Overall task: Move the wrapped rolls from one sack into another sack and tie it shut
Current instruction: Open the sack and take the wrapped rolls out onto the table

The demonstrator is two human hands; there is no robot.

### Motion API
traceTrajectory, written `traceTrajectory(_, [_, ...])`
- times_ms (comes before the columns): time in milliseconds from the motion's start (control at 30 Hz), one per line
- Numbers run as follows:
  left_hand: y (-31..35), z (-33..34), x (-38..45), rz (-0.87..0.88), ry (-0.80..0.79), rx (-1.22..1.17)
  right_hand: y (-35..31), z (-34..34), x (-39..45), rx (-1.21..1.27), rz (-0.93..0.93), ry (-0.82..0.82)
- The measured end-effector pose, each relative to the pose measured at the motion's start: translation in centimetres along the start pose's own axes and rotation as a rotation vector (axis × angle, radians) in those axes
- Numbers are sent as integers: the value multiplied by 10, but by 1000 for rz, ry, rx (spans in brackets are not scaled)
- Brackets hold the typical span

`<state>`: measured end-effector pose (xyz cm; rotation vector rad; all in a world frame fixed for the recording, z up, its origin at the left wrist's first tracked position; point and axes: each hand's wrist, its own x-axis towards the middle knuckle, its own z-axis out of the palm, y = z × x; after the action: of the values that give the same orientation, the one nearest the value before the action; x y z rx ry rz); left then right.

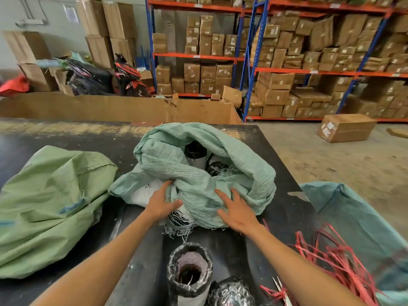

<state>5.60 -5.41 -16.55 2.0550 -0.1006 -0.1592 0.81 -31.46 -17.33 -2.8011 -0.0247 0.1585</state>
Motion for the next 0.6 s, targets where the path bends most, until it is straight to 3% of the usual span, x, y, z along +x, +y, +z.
traceTrajectory(100, [27,-12,-4,114,407,285,-14,-22,-3,-89,-78,392])
traceTrajectory(133, [38,-16,-4,213,466,358,-19,-27,-1,-82,-112,488])
traceTrajectory(200, [52,-24,8,395,357,566,-31,-40,10,-54,-163,587])
traceTrajectory(267, [60,-23,23,486,146,842,-39,-54,29,17,-170,568])
traceTrajectory(333, [63,-18,34,498,-65,1027,-45,-66,47,28,-150,398])
traceTrajectory(400, [65,-15,34,459,-201,1064,-45,-71,62,-87,-134,187])
traceTrajectory(467, [71,-18,26,457,-159,1017,-41,-70,70,-165,-78,47])
traceTrajectory(533, [71,-20,23,506,-77,979,-35,-67,72,-188,-53,62])
traceTrajectory(600, [66,-20,30,489,-108,939,-34,-67,74,-294,-78,136])
